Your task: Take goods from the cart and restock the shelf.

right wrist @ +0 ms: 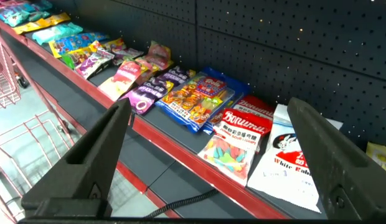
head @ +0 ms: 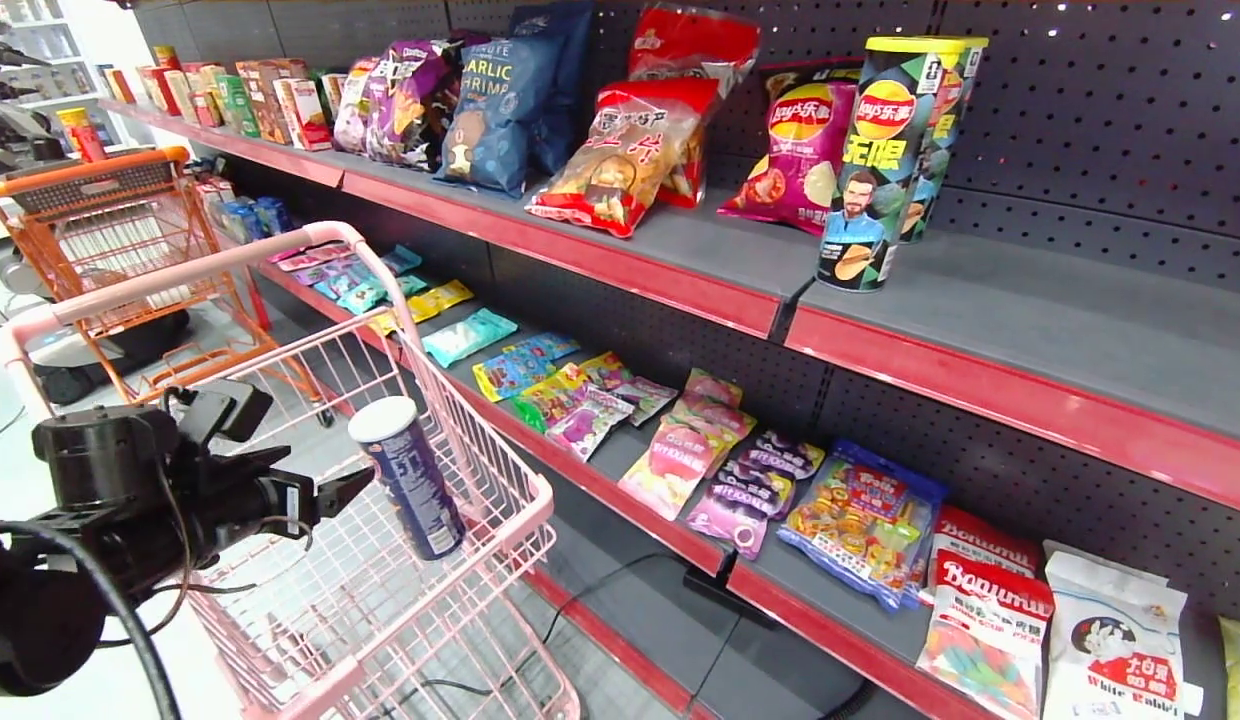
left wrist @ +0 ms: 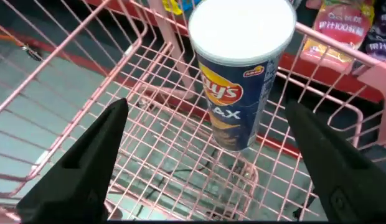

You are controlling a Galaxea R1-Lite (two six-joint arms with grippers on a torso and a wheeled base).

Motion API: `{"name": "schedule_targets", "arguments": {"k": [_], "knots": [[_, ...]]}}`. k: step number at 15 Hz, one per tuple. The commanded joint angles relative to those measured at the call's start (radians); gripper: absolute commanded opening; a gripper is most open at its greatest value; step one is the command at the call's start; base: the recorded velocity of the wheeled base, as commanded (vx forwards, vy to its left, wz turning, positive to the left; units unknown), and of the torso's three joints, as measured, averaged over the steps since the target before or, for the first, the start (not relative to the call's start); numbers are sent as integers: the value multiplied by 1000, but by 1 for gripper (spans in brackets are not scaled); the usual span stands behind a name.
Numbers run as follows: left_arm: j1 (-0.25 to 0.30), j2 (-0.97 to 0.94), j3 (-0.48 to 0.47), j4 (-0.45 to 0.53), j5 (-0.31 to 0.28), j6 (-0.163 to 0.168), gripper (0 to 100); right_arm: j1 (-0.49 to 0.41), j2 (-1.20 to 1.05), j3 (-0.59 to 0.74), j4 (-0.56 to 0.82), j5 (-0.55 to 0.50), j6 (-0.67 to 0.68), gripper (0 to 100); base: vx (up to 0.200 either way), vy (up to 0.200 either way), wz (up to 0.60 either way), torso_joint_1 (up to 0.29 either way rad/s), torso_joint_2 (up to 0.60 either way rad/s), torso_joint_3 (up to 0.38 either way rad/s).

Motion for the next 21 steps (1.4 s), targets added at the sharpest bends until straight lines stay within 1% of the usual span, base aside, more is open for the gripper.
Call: {"name": "schedule_targets", "arguments": {"k": [1, 2, 3, 4, 5, 7, 9, 10, 12, 14, 16, 18, 19, 21], "knots": [[-8, 168, -12, -121, -17, 5, 100, 0, 1, 0, 0, 0, 0, 100, 0, 0, 0, 0, 0, 0], [-11, 182, -10, -141, -23, 5, 100, 0, 1, 0, 0, 0, 0, 100, 0, 0, 0, 0, 0, 0], [-10, 212, -12, -175, -59, 7, 100, 0, 1, 0, 0, 0, 0, 100, 0, 0, 0, 0, 0, 0], [-10, 228, -21, -181, -91, 8, 100, 0, 1, 0, 0, 0, 0, 100, 0, 0, 0, 0, 0, 0], [-10, 237, -24, -181, -100, 10, 100, 0, 1, 0, 0, 0, 0, 100, 0, 0, 0, 0, 0, 0], [-7, 252, -55, -183, -140, 11, 100, 0, 1, 0, 0, 0, 0, 100, 0, 0, 0, 0, 0, 0], [-7, 255, -111, -180, -155, 22, 100, 0, 1, 0, 0, 0, 0, 100, 0, 0, 0, 0, 0, 0], [-7, 257, -130, -174, -172, 22, 100, 0, 1, 0, 0, 0, 0, 100, 0, 0, 0, 0, 0, 0], [-7, 275, -131, -178, -201, 27, 100, 0, 1, 0, 0, 0, 0, 100, 0, 0, 0, 0, 0, 0], [-7, 295, -153, -178, -240, 39, 100, 0, 1, 0, 0, 0, 0, 100, 0, 0, 0, 0, 0, 0], [-7, 318, -183, -178, -264, 44, 100, 0, 1, 0, 0, 0, 0, 100, 0, 0, 0, 0, 0, 0], [-7, 347, -213, -180, -275, 51, 100, 0, 1, 0, 0, 0, 0, 100, 0, 0, 0, 0, 0, 0], [-7, 367, -248, -181, -292, 91, 100, 0, 1, 0, 0, 0, 0, 100, 0, 0, 0, 0, 0, 0], [-7, 398, -294, -180, -304, 126, 100, 0, 1, 0, 0, 0, 0, 100, 0, 0, 0, 0, 0, 0]]}}
